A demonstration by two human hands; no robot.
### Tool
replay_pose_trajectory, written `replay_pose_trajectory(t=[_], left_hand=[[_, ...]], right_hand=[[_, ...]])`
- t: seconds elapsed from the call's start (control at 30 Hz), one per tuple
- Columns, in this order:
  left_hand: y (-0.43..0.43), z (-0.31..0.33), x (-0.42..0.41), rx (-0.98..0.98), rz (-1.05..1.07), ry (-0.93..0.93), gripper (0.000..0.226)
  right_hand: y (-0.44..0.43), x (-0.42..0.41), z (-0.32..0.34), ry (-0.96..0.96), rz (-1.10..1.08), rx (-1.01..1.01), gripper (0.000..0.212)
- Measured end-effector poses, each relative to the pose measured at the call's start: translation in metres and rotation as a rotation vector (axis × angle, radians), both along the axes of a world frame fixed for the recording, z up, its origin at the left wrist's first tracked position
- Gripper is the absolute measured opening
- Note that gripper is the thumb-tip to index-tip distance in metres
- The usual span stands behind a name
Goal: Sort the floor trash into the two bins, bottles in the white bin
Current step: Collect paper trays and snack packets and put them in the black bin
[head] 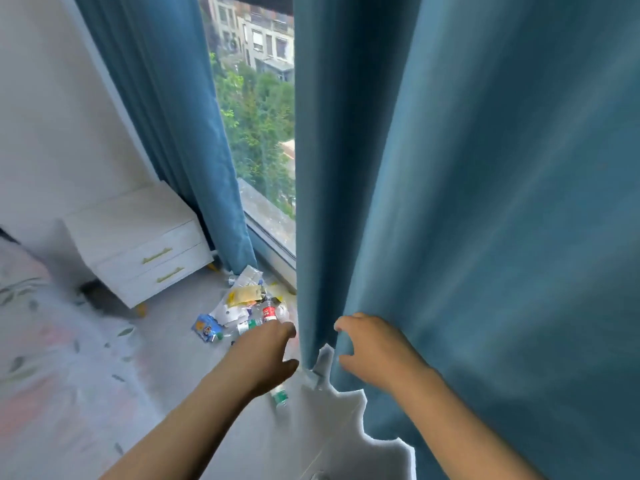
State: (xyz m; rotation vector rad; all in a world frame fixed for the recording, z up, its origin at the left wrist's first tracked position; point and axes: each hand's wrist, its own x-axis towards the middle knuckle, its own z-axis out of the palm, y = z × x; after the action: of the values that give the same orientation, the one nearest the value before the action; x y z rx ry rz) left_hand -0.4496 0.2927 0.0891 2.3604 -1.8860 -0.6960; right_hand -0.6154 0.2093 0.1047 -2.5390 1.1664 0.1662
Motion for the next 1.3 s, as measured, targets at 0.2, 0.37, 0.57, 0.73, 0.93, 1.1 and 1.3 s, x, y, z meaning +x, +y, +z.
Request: replay_pose_trajectory(t=[0.2, 0.37, 0.57, 0.73, 0.93, 1.1, 1.3], left_hand=[[0.025, -0.001, 0.025, -0.004, 0.232, -0.018, 0.043], [0.046, -0.008, 0.044, 0.060, 0.387, -0.012, 0.042], [0.054, -0.014, 0.078, 0.086, 0.489, 0.008, 0.043], [0.059, -0.022, 0.121, 0.095, 0.528, 0.026, 0.044], [0.059, -0.032, 0.203, 0.095, 0.513, 0.038, 0.045], [0.058, -0.039, 0.289, 0.112, 0.471, 0.046, 0.044], [0.050, -0.062, 0.368, 0.172, 0.382, 0.045, 0.041]], right_hand=[[-0.015, 0.047, -0.006, 0.001, 0.231, 0.050, 0.026], [-0.019, 0.079, -0.018, 0.018, 0.350, 0.071, 0.034], [-0.024, 0.119, -0.031, 0.042, 0.442, 0.080, 0.038], [-0.027, 0.164, -0.044, 0.081, 0.471, 0.084, 0.035], [-0.027, 0.246, -0.057, 0.111, 0.457, 0.053, 0.034], [-0.021, 0.319, -0.068, 0.137, 0.395, 0.094, 0.036], [-0.020, 0.381, -0.089, 0.191, 0.329, 0.137, 0.035]])
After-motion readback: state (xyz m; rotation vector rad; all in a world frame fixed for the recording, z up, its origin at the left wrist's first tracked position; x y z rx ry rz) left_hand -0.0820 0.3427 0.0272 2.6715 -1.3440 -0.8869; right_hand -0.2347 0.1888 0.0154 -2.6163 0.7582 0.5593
